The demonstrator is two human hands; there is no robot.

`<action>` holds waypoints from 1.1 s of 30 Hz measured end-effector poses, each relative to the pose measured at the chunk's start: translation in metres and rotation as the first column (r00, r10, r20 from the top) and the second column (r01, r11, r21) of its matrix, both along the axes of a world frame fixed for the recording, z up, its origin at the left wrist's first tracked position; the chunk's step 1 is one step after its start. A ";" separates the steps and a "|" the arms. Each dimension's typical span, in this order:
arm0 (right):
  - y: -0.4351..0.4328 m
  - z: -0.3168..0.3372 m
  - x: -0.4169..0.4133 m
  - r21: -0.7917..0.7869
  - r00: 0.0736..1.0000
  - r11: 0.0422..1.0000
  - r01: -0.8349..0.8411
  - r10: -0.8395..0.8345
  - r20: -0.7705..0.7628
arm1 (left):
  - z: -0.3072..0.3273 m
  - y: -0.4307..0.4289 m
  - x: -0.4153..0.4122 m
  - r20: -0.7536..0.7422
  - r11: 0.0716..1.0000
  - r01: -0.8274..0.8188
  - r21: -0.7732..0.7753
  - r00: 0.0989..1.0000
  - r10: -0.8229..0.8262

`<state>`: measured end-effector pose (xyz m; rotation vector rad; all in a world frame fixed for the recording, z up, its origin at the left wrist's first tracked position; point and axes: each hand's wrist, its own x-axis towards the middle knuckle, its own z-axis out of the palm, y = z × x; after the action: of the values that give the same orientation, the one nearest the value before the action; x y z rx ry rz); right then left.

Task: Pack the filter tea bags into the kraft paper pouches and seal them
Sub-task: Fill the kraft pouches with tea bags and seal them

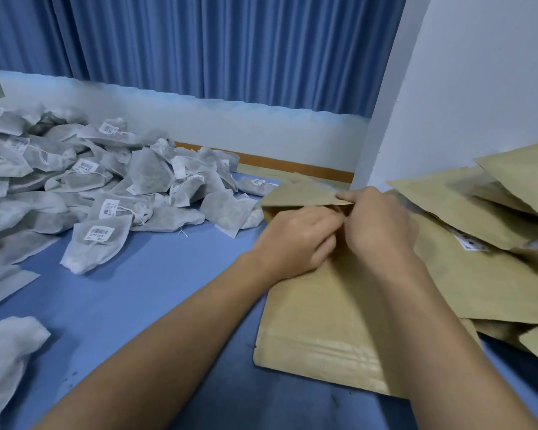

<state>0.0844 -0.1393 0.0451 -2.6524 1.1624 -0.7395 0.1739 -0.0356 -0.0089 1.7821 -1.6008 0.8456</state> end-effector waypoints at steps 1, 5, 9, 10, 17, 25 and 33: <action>0.000 -0.003 0.000 -0.013 1.000 1.000 0.017 -0.017 0.008 | -0.008 0.010 0.000 0.083 0.979 0.084 -0.183 0.994 -0.070; -0.002 -0.006 -0.002 -0.007 0.998 0.998 0.059 -0.059 0.006 | -0.017 0.036 0.036 -0.320 0.819 -0.276 -0.503 0.940 0.120; 0.002 -0.005 -0.002 -0.011 0.999 1.000 0.029 -0.030 -0.012 | -0.036 0.049 0.079 -0.521 0.705 -0.592 0.391 0.489 0.700; 0.002 -0.005 -0.001 -0.016 1.000 1.000 0.020 -0.020 -0.020 | -0.042 0.050 0.084 -0.453 0.656 -0.543 0.525 0.474 0.755; 0.005 -0.005 0.000 -0.011 0.999 1.000 0.011 -0.011 -0.033 | -0.026 0.038 0.043 -0.750 0.789 -0.510 -0.343 0.655 0.098; 0.005 0.005 -0.003 0.126 0.999 0.992 -0.027 0.029 -0.015 | -0.010 0.026 -0.031 0.002 0.995 -0.096 0.025 0.995 0.096; 0.005 0.000 0.003 0.159 0.998 0.986 -0.052 0.058 -0.028 | 0.016 -0.052 0.040 -0.460 0.724 -0.143 0.675 0.686 0.564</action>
<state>0.0869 -0.1341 0.0453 -2.5623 1.1016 -0.5716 0.2136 -0.0875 0.0076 2.5385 -1.0735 -0.2218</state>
